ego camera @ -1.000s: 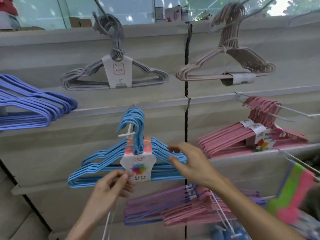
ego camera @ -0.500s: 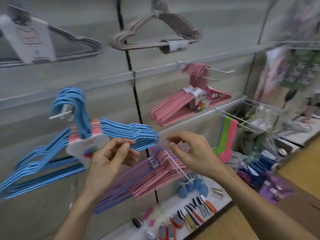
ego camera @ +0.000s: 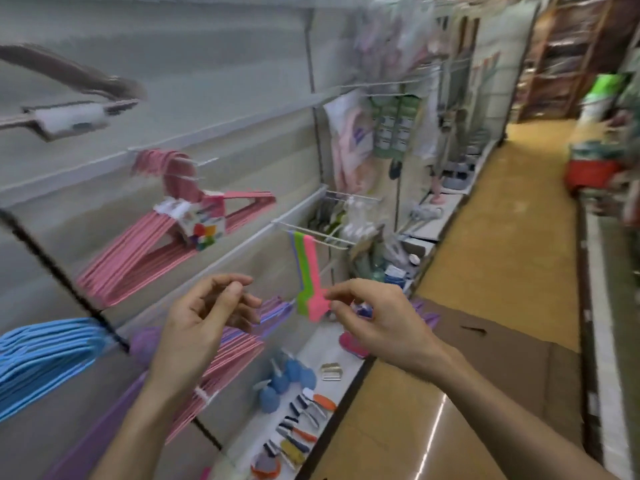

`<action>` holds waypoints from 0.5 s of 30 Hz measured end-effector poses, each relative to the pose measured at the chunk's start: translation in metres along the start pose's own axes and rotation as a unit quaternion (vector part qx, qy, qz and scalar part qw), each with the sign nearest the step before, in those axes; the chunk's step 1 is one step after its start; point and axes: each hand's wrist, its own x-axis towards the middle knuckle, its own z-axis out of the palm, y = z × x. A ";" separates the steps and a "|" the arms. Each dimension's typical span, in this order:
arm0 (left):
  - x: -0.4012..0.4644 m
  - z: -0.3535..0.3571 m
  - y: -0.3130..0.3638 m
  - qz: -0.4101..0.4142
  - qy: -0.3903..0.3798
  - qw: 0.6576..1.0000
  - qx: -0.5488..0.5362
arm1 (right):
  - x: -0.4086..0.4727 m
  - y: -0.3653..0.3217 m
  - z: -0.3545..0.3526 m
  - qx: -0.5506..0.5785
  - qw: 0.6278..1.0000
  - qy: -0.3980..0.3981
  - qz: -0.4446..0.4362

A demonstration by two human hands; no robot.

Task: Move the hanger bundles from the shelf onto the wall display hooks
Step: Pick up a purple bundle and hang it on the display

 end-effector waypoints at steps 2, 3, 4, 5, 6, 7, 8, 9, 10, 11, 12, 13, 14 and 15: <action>0.012 0.038 -0.001 -0.001 -0.017 1.000 -0.013 | -0.013 0.024 -0.031 -0.006 1.000 0.010 0.016; 0.018 0.057 -0.001 -0.002 -0.023 1.000 -0.019 | -0.019 0.037 -0.046 -0.011 1.000 0.016 0.023; 0.023 0.075 -0.002 -0.003 -0.029 0.999 -0.026 | -0.026 0.050 -0.060 -0.016 0.999 0.024 0.030; 0.028 0.094 -0.003 -0.003 -0.036 0.999 -0.031 | -0.032 0.064 -0.074 -0.021 0.999 0.033 0.038; 0.033 0.112 -0.004 -0.002 -0.043 0.998 -0.038 | -0.038 0.078 -0.088 -0.025 0.998 0.043 0.046; 0.038 0.129 -0.005 -0.001 -0.050 0.998 -0.045 | -0.044 0.091 -0.101 -0.031 0.997 0.051 0.054; 0.043 0.145 -0.006 -0.001 -0.058 0.997 -0.049 | -0.050 0.104 -0.112 -0.037 0.996 0.056 0.064; 0.047 0.160 -0.008 0.000 -0.065 0.997 -0.048 | -0.055 0.116 -0.123 -0.041 0.995 0.060 0.074; 0.051 0.174 -0.009 0.001 -0.073 0.996 -0.045 | -0.060 0.128 -0.132 -0.046 0.993 0.064 0.085; 0.056 0.188 -0.011 0.004 -0.081 0.996 -0.045 | -0.065 0.140 -0.141 -0.049 0.992 0.068 0.097; 0.061 0.201 -0.012 0.007 -0.088 0.995 -0.047 | -0.070 0.153 -0.149 -0.053 0.990 0.071 0.108; 0.067 0.213 -0.013 0.009 -0.097 0.994 -0.050 | -0.073 0.164 -0.156 -0.058 0.989 0.072 0.119; 0.074 0.224 -0.014 0.012 -0.107 0.993 -0.050 | -0.076 0.176 -0.163 -0.063 0.987 0.070 0.130; 0.081 0.233 -0.015 0.015 -0.117 0.992 -0.047 | -0.079 0.186 -0.168 -0.068 0.985 0.067 0.141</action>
